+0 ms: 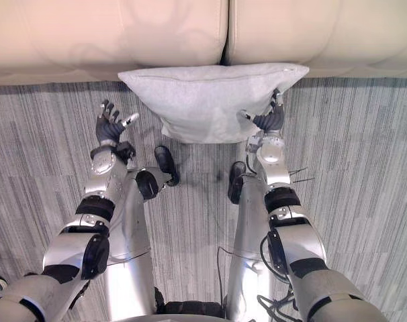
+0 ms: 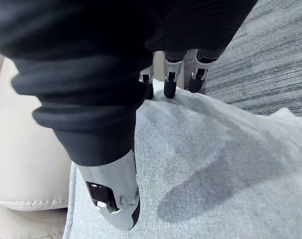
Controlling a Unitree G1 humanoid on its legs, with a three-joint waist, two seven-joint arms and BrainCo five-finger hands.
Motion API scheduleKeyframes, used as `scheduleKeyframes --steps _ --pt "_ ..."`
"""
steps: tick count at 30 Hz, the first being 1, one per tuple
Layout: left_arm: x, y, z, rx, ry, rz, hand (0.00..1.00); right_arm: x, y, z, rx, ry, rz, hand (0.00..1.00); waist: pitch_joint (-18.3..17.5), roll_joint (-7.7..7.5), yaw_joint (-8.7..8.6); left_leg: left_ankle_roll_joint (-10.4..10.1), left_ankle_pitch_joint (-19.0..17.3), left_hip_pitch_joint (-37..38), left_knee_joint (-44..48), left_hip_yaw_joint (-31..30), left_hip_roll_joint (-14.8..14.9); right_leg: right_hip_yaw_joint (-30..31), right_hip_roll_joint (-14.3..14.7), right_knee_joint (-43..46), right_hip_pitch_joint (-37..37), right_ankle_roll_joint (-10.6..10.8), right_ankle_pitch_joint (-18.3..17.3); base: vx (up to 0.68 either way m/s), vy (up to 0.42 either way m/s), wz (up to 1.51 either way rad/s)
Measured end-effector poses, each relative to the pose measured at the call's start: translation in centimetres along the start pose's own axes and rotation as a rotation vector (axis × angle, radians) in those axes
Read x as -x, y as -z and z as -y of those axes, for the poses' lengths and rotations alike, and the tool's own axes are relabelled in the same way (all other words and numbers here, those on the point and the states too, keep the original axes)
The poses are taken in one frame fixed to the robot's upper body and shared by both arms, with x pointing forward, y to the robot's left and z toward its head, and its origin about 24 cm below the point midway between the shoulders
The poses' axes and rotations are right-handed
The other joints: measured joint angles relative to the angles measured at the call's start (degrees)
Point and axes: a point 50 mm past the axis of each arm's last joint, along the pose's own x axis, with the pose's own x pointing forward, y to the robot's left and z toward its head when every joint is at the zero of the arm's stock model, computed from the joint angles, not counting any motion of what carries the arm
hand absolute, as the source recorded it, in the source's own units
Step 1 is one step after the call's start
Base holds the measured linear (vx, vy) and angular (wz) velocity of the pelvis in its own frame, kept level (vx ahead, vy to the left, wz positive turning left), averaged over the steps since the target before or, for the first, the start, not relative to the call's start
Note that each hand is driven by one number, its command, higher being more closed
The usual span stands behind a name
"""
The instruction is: Pick up cushions and gather them together orderly.
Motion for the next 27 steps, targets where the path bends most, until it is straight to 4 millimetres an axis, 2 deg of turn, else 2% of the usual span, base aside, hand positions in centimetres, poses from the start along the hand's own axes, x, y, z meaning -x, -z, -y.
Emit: scheduleKeyframes --steps 1,2,4,6,12,15,18,21,24,25,26,27 --pt "-0.3 -0.8 0.9 0.001 0.024 0.024 1.0 -0.3 -0.7 -0.4 -0.021 -0.001 0.014 1.0 0.0 0.01 -0.1 -0.2 0.2 -1.1 0.0 0.0 0.0 0.0 0.0 -0.1 -1.0 -0.1 0.3 -0.1 -0.008 -0.08" --pt "-0.6 -2.0 2.0 0.009 0.055 0.063 1.0 -0.6 -1.7 -0.9 -0.042 0.004 0.032 1.0 0.0 0.01 -0.23 -0.3 0.5 -2.3 -0.1 -0.2 0.1 0.0 -0.1 -0.3 -2.2 -0.9 0.9 -0.09 -0.001 -0.08" --pt "-0.9 -3.6 4.3 0.001 0.122 0.112 1.0 -0.8 -2.7 -1.7 -0.073 0.012 0.047 1.0 0.0 0.03 -0.36 -0.7 1.0 -3.7 -0.1 -0.3 0.0 0.0 -0.1 -0.3 -3.5 -0.4 1.5 -0.05 0.01 -0.01" --pt "-0.9 -4.2 5.4 0.011 0.13 0.13 1.0 -0.9 -3.1 -2.1 -0.105 0.027 0.045 1.0 0.0 0.03 -0.6 -0.4 1.3 -4.0 -0.1 -0.3 -0.1 0.1 -0.2 -0.4 -3.6 -0.4 1.6 -0.01 0.006 0.02" --pt "-0.8 -4.8 5.0 0.006 0.085 0.149 1.0 -0.3 -4.0 -2.6 -0.136 0.014 0.093 1.0 0.0 0.01 -1.44 0.1 1.6 -3.8 0.3 -0.4 0.2 -0.1 0.1 0.0 -3.6 -0.4 1.6 0.0 0.003 -0.01" --pt "0.0 -4.7 4.7 0.007 0.074 0.172 1.0 0.9 -3.6 -2.6 -0.146 -0.017 0.121 1.0 0.0 -0.01 -1.67 0.1 1.6 -2.4 0.4 -0.3 1.0 -0.1 0.8 -0.1 -2.3 -0.4 1.6 -0.02 -0.007 -0.11" --pt "1.3 -4.0 3.9 0.007 0.076 0.189 1.0 2.9 -2.1 -2.7 -0.143 -0.057 0.122 1.0 -0.2 0.02 -1.71 -0.4 1.9 3.5 -1.9 -0.3 1.2 -0.4 0.9 -2.1 3.4 -0.9 1.8 -0.02 -0.051 -0.01" --pt "3.4 -2.9 3.4 -0.007 0.105 0.213 1.0 5.6 -0.5 -2.4 -0.143 -0.087 0.132 1.0 -0.5 0.06 -1.49 -2.1 2.5 13.1 -7.7 -0.3 0.9 -2.1 1.1 -8.6 13.8 -1.8 2.7 0.02 -0.074 0.07" --pt "6.2 -0.7 2.4 -0.022 0.112 0.193 1.0 8.8 1.3 -1.5 -0.151 -0.096 0.122 1.0 -3.2 0.08 -0.8 -3.3 3.3 23.1 -15.0 0.5 0.5 -3.7 1.2 -17.2 24.4 -2.3 4.2 0.08 -0.046 0.04" --pt "7.2 0.3 2.0 -0.029 0.11 0.168 1.0 9.9 2.0 -1.0 -0.148 -0.101 0.108 1.0 -4.4 0.08 -0.62 -3.6 3.4 26.2 -17.1 0.6 -0.1 -4.1 1.1 -19.7 27.7 -2.0 4.7 0.17 -0.006 0.13" --pt "9.0 2.2 1.3 -0.051 0.107 0.114 1.0 11.7 3.1 -0.2 -0.121 -0.11 0.083 1.0 -6.2 0.06 -0.18 -3.8 4.2 31.7 -20.5 1.3 -0.5 -4.7 1.0 -23.8 33.6 -1.7 5.4 0.2 0.001 0.15" --pt "9.7 2.8 1.0 -0.057 0.103 0.092 1.0 12.4 3.4 0.1 -0.117 -0.116 0.077 1.0 -6.5 -0.03 -0.03 -3.7 4.4 34.2 -21.9 1.5 -0.9 -4.8 0.9 -25.5 36.2 -1.4 5.6 0.23 0.009 0.16"
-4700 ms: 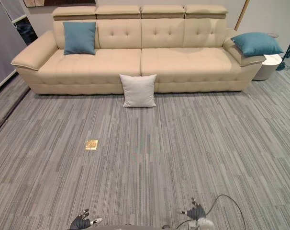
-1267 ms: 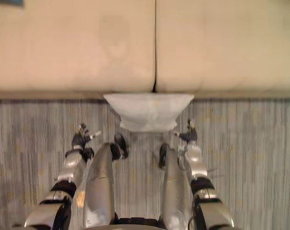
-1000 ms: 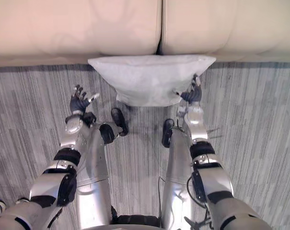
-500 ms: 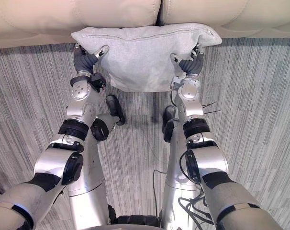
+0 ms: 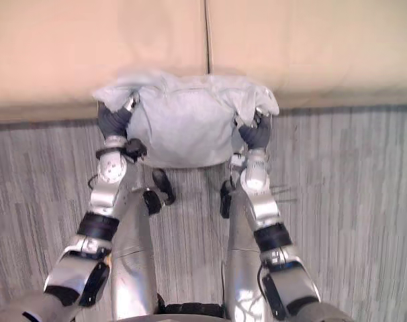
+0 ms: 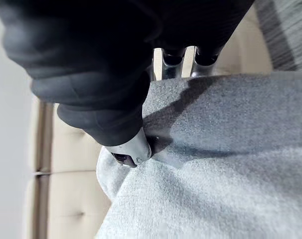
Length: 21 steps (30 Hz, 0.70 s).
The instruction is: Pick up cushions and gather them together orderly.
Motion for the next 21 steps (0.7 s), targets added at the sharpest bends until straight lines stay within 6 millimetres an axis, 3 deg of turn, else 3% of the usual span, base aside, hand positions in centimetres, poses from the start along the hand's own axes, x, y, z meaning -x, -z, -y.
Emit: scheduleKeyframes --steps 3,6,11,14,18,19,21 --pt "3.9 2.4 -1.7 -0.019 -0.014 -0.103 1.0 3.0 0.8 0.3 0.028 -0.062 -0.031 1.0 -3.6 -0.08 -0.06 -0.2 1.0 9.6 -6.9 1.1 -1.8 -0.7 -0.3 -8.2 10.1 0.6 1.4 0.24 0.027 0.1" --pt "6.9 4.3 -3.5 -0.091 0.02 -0.207 1.0 4.3 1.8 0.4 0.09 -0.153 -0.066 1.0 -7.5 -0.39 -0.19 -0.4 4.1 18.2 -16.7 2.1 -4.7 -1.2 -1.0 -17.8 18.5 1.1 4.1 0.25 0.006 0.14" --pt "10.0 5.1 -4.9 -0.123 0.047 -0.286 1.0 5.6 3.2 0.9 0.122 -0.222 -0.139 1.0 -10.8 -1.15 -0.14 -0.7 5.0 26.1 -23.9 3.3 -6.1 -1.0 -0.2 -28.0 27.2 1.0 7.7 0.14 0.007 -0.09" --pt "10.5 4.5 -4.9 -0.113 0.049 -0.275 1.0 5.5 3.2 0.8 0.119 -0.237 -0.136 1.0 -11.8 -1.76 -0.08 -0.6 4.8 27.6 -24.4 4.4 -6.2 0.7 -0.1 -30.6 28.7 1.1 9.1 0.09 0.024 -0.29" --pt "10.7 4.1 -4.8 -0.101 0.055 -0.263 1.0 5.4 3.1 0.7 0.121 -0.242 -0.133 1.0 -11.8 -1.86 -0.17 -0.6 0.7 28.4 -21.0 4.7 -5.9 2.4 -0.2 -29.0 29.1 0.8 9.2 0.02 0.079 -0.32" --pt "11.0 4.1 -4.9 -0.098 0.052 -0.267 1.0 5.4 3.3 0.7 0.125 -0.245 -0.141 1.0 -11.8 -1.75 -0.06 -0.3 -2.2 28.9 -19.1 4.7 -5.4 3.5 0.0 -24.3 27.8 0.6 8.8 -0.02 0.139 -0.39" --pt "11.0 4.2 -4.9 -0.101 0.053 -0.275 1.0 5.4 4.0 0.7 0.134 -0.244 -0.166 1.0 -11.7 -2.14 -0.23 -0.2 -4.4 30.5 -17.4 5.2 -5.4 4.0 -0.7 -11.8 23.1 0.7 9.0 -0.02 0.136 -0.19"
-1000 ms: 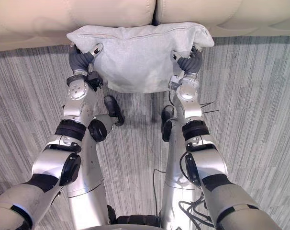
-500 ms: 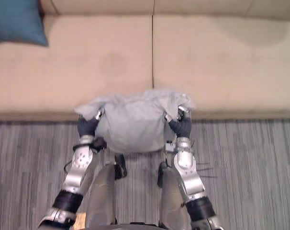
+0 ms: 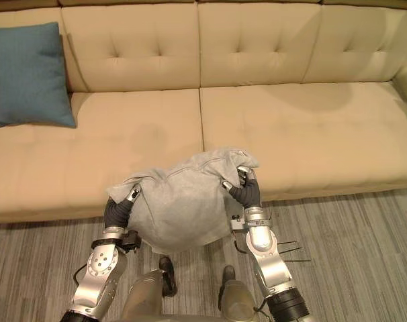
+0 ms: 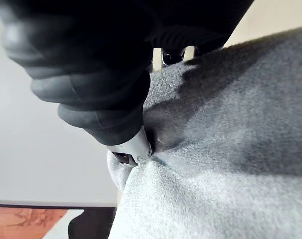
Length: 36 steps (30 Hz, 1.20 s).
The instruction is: Pick up cushions and gather them together orderly.
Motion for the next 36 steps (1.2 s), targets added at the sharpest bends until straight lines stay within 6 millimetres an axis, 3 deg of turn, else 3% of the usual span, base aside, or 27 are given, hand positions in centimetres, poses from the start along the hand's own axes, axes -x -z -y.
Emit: scheduleKeyframes --steps 1,2,3,4,5,7,8,10,11,12,13,14,16,18,21,22,23,24,26,30,34,36 --pt "0.0 0.0 -0.1 -0.014 0.004 -0.003 1.0 0.0 0.4 0.0 0.002 0.001 -0.018 1.0 0.2 -1.01 -0.09 0.7 -1.0 2.0 0.3 0.1 -1.3 -0.2 -2.1 10.2 -3.8 -0.2 2.7 0.03 0.098 0.16" --pt "0.0 0.1 -0.1 -0.024 0.006 -0.004 1.0 0.0 0.8 -0.2 0.005 -0.003 -0.035 1.0 0.5 -1.14 -0.23 1.4 -1.4 3.4 -0.1 -0.2 -1.9 -1.3 -3.4 15.9 -6.7 -2.0 5.2 0.04 0.091 0.26" --pt "0.0 0.0 -0.2 -0.029 0.006 -0.003 1.0 -0.1 1.0 -0.2 0.006 -0.006 -0.041 1.0 0.6 -0.89 -0.69 1.7 -1.6 3.9 -0.2 -0.5 -1.9 -2.2 -3.5 16.2 -7.2 -2.3 3.7 0.07 0.045 0.29" --pt "0.0 0.0 -0.3 -0.032 0.005 -0.001 1.0 -0.2 1.1 -0.4 0.009 -0.015 -0.047 1.0 0.6 -0.85 -0.87 2.0 -1.7 4.2 -0.7 -1.0 -1.9 -3.9 -3.4 14.2 -7.8 -2.3 1.5 0.11 0.032 0.3" --pt "0.0 -0.1 -0.4 -0.039 0.004 0.001 1.0 -0.4 1.1 -0.7 0.017 -0.035 -0.049 1.0 0.7 -0.78 -0.94 2.0 -1.7 4.6 -2.6 -1.8 -2.1 -6.3 -2.5 5.4 -7.9 -2.3 0.6 0.18 0.019 0.34" --pt "0.0 -0.1 -0.6 -0.047 0.006 0.003 1.0 -0.3 1.2 -0.5 0.029 -0.048 -0.051 1.0 0.4 -1.2 -1.34 1.7 -1.5 4.8 -4.7 -2.9 -3.0 -6.9 -0.6 -8.8 -7.3 -1.0 2.4 0.21 -0.003 0.43" --pt "0.0 -0.1 -0.5 -0.051 0.014 0.0 1.0 -0.1 1.4 -0.3 0.035 -0.047 -0.059 1.0 0.3 -1.36 -2.21 0.7 -1.0 5.0 -4.8 -3.8 -4.2 -6.4 -0.1 -15.6 -6.3 -0.9 5.2 0.3 -0.061 0.7" --pt "0.2 0.2 -0.2 -0.046 0.029 -0.013 1.0 0.5 2.0 0.1 0.049 -0.043 -0.086 1.0 0.0 -1.66 -3.1 -0.5 -3.5 5.7 -2.6 -5.1 -5.4 -6.5 -0.1 -16.7 -4.8 -2.3 6.8 0.35 -0.141 0.71" --pt "0.6 0.8 0.1 -0.026 0.028 -0.044 1.0 1.2 2.5 0.6 0.066 -0.045 -0.115 1.0 -1.1 0.83 -2.76 -2.0 -4.7 5.8 -0.3 -6.0 -3.2 -7.2 1.4 -15.9 -4.1 -3.1 6.7 0.42 -0.139 0.41" --pt "0.9 1.1 0.1 -0.018 0.023 -0.055 1.0 1.4 2.8 0.6 0.067 -0.052 -0.132 1.0 -2.0 2.55 -2.87 -2.6 -4.1 2.3 7.7 -6.8 -0.8 -8.2 3.1 -16.4 -3.0 -4.0 5.6 0.51 -0.167 0.18" --pt "0.8 1.2 0.2 -0.015 0.021 -0.06 1.0 1.4 2.8 0.6 0.069 -0.06 -0.138 1.0 -2.1 3.3 -2.57 -3.3 -2.5 -0.5 14.3 -6.8 1.6 -8.8 4.1 -16.8 -2.0 -4.6 5.1 0.45 -0.111 0.02" --pt "0.7 1.5 0.2 -0.015 0.022 -0.07 1.0 1.4 2.8 0.7 0.076 -0.062 -0.141 1.0 -2.1 3.7 -2.09 -2.6 2.2 -4.0 23.5 -6.2 4.2 -9.3 5.1 -17.3 0.2 -5.1 5.4 0.36 -0.129 -0.07" --pt "0.3 1.8 0.6 -0.015 0.045 -0.081 1.0 1.4 2.7 1.3 0.093 -0.053 -0.137 1.0 -2.2 3.6 -1.18 -2.5 2.4 -7.3 30.4 -5.0 6.6 -9.3 5.1 -19.4 4.1 -5.2 5.4 0.43 -0.086 -0.07" --pt "-0.1 1.7 1.1 -0.006 0.072 -0.075 1.0 1.0 2.1 2.0 0.095 -0.026 -0.109 1.0 -2.2 3.63 -1.35 -1.0 1.4 -7.7 28.5 -3.3 6.3 -9.1 4.1 -21.7 7.3 -5.2 5.4 0.44 -0.008 -0.05" --pt "-1.0 1.0 2.2 0.004 0.121 -0.042 1.0 0.3 1.0 2.9 0.096 0.015 -0.058 1.0 -2.3 3.63 -1.34 -0.5 1.1 -7.3 11.8 -3.7 3.1 -8.5 2.7 -22.9 10.1 -5.1 5.3 0.28 0.137 -0.07" --pt "-1.1 0.9 2.8 0.011 0.144 -0.036 1.0 0.3 0.9 3.3 0.104 0.03 -0.055 1.0 -3.0 4.92 -1.38 -0.8 10.7 -4.8 -3.1 -4.8 2.2 -8.4 3.3 -22.6 10.6 -3.4 4.5 0.25 0.21 -0.11" --pt "-1.0 1.0 2.9 -0.004 0.159 -0.039 1.0 0.3 1.1 3.3 0.096 0.039 -0.065 1.0 -3.7 5.08 -1.5 0.0 11.2 -3.7 -4.9 -4.6 2.4 -7.8 3.9 -22.6 11.7 -1.3 2.4 0.26 0.197 0.01" --pt "-1.2 0.9 2.7 -0.019 0.165 -0.038 1.0 0.4 1.2 3.2 0.087 0.043 -0.07 1.0 -3.8 4.05 -1.85 0.2 11.0 -3.7 -5.1 -4.6 1.3 -7.5 2.9 -22.4 11.8 -0.8 1.9 0.27 0.214 0.12" --pt "-1.2 0.9 2.4 -0.034 0.167 -0.037 1.0 0.4 1.2 2.9 0.097 0.04 -0.065 1.0 -4.1 3.4 -1.64 0.4 11.0 -2.5 -5.7 -3.6 -0.7 -6.4 0.9 -22.4 12.4 -0.7 2.0 0.17 0.149 0.12" --pt "-1.7 0.2 2.2 -0.058 0.159 -0.006 1.0 -0.3 0.6 2.0 0.079 0.034 -0.036 1.0 -4.2 3.42 -0.57 0.7 10.8 1.8 -8.6 -1.7 -1.7 -2.2 0.4 -23.7 14.3 -1.3 2.5 0.07 0.064 -0.19" --pt "-4.0 -2.1 2.0 -0.071 0.109 0.097 1.0 -3.6 -2.6 1.2 0.104 0.05 0.108 1.0 -4.2 3.35 0.25 0.5 11.4 1.8 -11.7 0.7 -0.7 1.3 1.9 -25.8 12.3 -2.0 4.0 -0.06 -0.018 -0.48" --pt "-6.3 -4.2 2.7 -0.088 0.087 0.185 1.0 -6.2 -5.0 0.9 0.113 0.086 0.199 1.0 -4.2 3.33 0.09 0.2 13.6 1.8 -14.5 1.6 -0.6 2.6 2.4 -26.3 10.6 -2.0 5.1 -0.12 -0.028 -0.28"
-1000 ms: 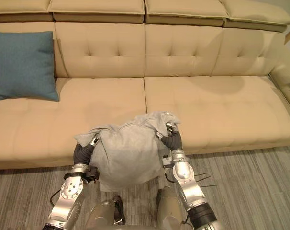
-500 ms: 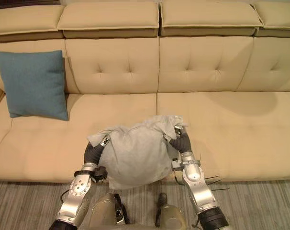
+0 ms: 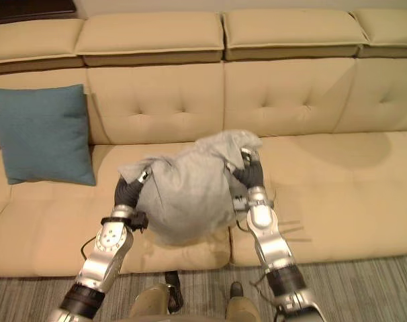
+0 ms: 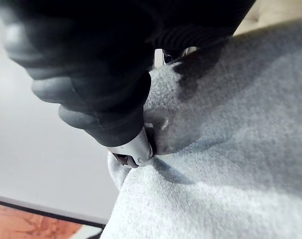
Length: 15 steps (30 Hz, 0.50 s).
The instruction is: Pick up cushions and gather them together orderly.
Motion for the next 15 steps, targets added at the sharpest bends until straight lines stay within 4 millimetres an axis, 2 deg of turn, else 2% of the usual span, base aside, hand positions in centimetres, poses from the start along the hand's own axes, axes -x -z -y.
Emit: scheduleKeyframes --steps 1,2,4,5,6,8,9,11,12,15 --pt "-0.8 -0.4 0.1 -0.008 -0.008 0.019 1.0 -0.8 -0.5 -0.1 0.001 0.009 0.02 1.0 0.0 0.0 -0.01 0.0 0.6 -0.2 -0.6 0.1 0.1 0.1 0.2 0.0 -0.6 -0.2 0.4 -0.14 -0.035 -0.18" --pt "-3.0 -1.5 0.2 -0.04 -0.036 0.068 1.0 -2.6 -1.8 -0.2 0.012 0.041 0.072 1.0 0.1 -0.01 -0.02 0.0 1.7 -1.9 -1.1 0.1 0.6 0.2 0.7 0.1 -2.6 -0.1 1.2 -0.15 -0.034 -0.12" --pt "-5.7 -3.6 -0.1 -0.072 -0.076 0.14 1.0 -4.8 -3.9 -0.3 0.025 0.072 0.148 1.0 0.8 -0.25 -0.03 0.2 3.1 -4.7 -1.2 0.1 1.2 0.2 1.3 0.2 -5.5 -0.1 1.9 -0.2 -0.031 -0.09" --pt "-7.9 -5.8 -0.3 -0.092 -0.11 0.211 1.0 -6.6 -6.1 -0.3 0.024 0.099 0.218 1.0 2.4 -0.4 -0.1 0.4 4.1 -6.6 -1.2 0.0 1.5 0.2 1.4 0.8 -7.7 0.2 2.1 -0.21 -0.021 -0.07" --pt "-8.5 -6.6 -0.3 -0.097 -0.12 0.237 1.0 -7.2 -6.9 -0.3 0.022 0.109 0.24 1.0 3.0 -0.38 -0.04 0.4 4.4 -7.4 -1.2 0.0 1.6 0.2 1.4 1.0 -8.5 0.3 2.2 -0.22 -0.02 -0.08" --pt "-11.4 -11.1 -0.9 -0.129 -0.189 0.364 1.0 -9.7 -10.4 -0.2 0.017 0.167 0.332 1.0 6.5 -0.33 0.07 0.5 6.2 -9.9 -2.1 0.1 1.8 0.0 2.2 2.7 -12.4 0.4 2.3 -0.21 -0.027 -0.08" --pt "-11.9 -12.1 -0.9 -0.138 -0.2 0.391 1.0 -10.1 -11.1 -0.1 0.018 0.18 0.348 1.0 7.1 -0.34 0.07 0.6 6.7 -10.3 -2.5 0.1 1.8 0.0 2.2 3.0 -13.1 0.5 2.3 -0.2 -0.032 -0.04" --pt "-13.7 -16.3 -1.2 -0.173 -0.248 0.497 1.0 -11.9 -13.7 0.5 0.017 0.241 0.398 1.0 9.7 -0.3 0.06 0.9 9.0 -12.2 -4.6 0.4 1.6 0.0 2.3 4.9 -17.0 0.9 2.6 -0.19 -0.038 -0.04" --pt "-14.0 -17.1 -1.2 -0.179 -0.257 0.513 1.0 -12.1 -14.1 0.6 0.013 0.253 0.403 1.0 10.1 -0.23 0.07 1.1 9.4 -12.8 -4.9 0.5 1.6 0.0 2.3 5.3 -17.8 1.0 2.6 -0.18 -0.041 -0.04" --pt "-15.2 -21.2 -1.5 -0.173 -0.299 0.593 1.0 -13.5 -16.4 0.7 0.012 0.298 0.429 1.0 12.0 -0.17 -0.05 1.4 11.5 -15.3 -6.8 0.5 1.0 0.0 2.2 7.3 -22.2 1.1 2.7 -0.11 -0.022 0.0"
